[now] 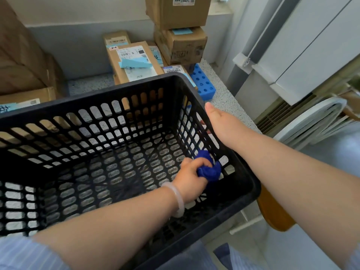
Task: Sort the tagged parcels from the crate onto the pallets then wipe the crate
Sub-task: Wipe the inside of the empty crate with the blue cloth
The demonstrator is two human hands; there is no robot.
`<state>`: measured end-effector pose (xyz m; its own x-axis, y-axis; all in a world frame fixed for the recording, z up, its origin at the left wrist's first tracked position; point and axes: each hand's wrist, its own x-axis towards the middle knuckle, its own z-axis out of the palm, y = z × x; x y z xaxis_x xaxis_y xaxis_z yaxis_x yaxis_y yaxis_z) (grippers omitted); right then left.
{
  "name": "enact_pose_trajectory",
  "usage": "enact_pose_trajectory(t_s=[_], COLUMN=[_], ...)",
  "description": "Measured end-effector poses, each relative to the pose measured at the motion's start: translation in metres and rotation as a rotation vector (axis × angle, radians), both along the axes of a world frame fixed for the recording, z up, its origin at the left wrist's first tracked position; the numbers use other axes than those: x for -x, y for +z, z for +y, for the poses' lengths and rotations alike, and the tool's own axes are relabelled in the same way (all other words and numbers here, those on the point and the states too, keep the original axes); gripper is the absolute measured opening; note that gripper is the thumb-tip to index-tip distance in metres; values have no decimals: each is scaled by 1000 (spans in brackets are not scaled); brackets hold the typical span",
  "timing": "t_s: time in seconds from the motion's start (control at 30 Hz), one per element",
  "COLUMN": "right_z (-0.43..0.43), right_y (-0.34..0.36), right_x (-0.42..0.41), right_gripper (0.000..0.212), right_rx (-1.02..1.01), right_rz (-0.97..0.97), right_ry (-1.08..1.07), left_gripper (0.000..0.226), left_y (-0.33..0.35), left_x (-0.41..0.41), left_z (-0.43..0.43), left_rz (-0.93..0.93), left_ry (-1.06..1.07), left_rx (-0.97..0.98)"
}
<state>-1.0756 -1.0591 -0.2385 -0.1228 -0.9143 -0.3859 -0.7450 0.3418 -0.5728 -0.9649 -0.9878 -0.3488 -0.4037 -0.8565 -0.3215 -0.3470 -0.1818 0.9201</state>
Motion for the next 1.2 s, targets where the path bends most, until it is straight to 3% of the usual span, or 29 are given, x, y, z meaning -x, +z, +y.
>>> enact_pose_trajectory(t_s=[0.13, 0.33, 0.4, 0.5, 0.67, 0.77, 0.8, 0.93, 1.03, 1.2], right_z=[3, 4, 3, 2, 0, -2, -2, -3, -4, -5], right_y=[3, 4, 3, 2, -3, -8, -8, -9, -11, -11], right_x=[-1, -1, 0, 2, 5, 7, 7, 9, 8, 6], right_gripper=[59, 56, 55, 57, 56, 56, 56, 55, 55, 55], right_rx=[-11, 5, 15, 11, 17, 36, 40, 53, 57, 73], right_rz=[-8, -28, -37, -35, -43, -39, -35, -12, -1, 34], right_ry=[2, -2, -3, -11, -10, -7, -4, 16, 30, 37], left_gripper=[24, 38, 40, 41, 35, 33, 34, 39, 36, 46], left_y=[3, -19, -26, -25, -29, -37, -37, -34, -32, -8], left_x=[-3, -15, -20, -26, -24, -27, -25, -7, -6, -9], left_z=[4, -16, -33, -73, -121, -141, -143, -120, -105, -58], left_rz=[-50, -174, -176, -113, -68, 7, 26, -70, -166, -35], left_ry=[-295, -351, -215, 194, 567, 899, 919, 609, 420, 136], left_rx=[51, 74, 33, -88, -27, -112, -117, -7, -30, -408])
